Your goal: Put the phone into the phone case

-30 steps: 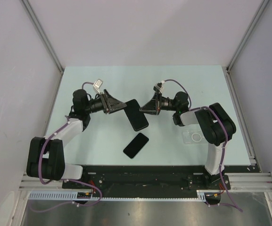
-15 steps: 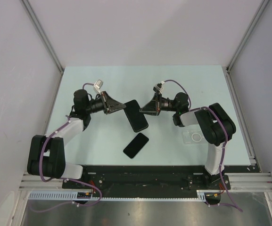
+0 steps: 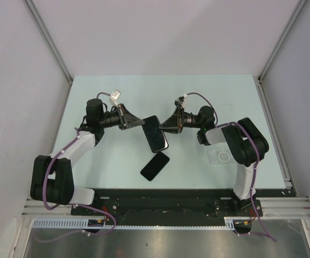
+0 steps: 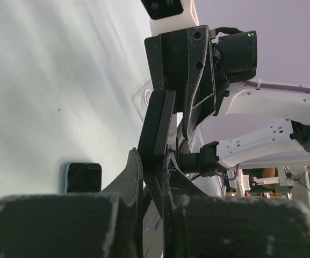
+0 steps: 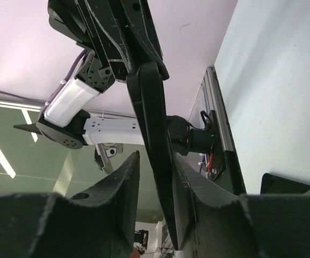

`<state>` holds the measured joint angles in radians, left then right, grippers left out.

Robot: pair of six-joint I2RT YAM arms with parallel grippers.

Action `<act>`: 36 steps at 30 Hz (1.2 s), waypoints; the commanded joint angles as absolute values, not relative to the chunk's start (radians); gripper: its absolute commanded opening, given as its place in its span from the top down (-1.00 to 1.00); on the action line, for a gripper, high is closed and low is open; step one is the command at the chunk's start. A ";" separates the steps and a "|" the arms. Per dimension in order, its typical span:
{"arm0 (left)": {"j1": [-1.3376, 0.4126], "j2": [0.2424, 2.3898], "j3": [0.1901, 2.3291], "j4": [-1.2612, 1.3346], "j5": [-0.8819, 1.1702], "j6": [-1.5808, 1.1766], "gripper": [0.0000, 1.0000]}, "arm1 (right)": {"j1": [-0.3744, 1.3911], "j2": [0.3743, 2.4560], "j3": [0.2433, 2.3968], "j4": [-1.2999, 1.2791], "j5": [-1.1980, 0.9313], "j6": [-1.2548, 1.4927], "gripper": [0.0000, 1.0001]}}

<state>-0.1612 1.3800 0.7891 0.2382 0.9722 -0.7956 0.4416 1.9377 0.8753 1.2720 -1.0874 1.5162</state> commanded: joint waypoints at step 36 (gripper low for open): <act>-0.196 1.382 0.658 0.738 1.026 -1.233 0.94 | 0.434 1.879 0.853 1.598 -1.086 1.560 0.64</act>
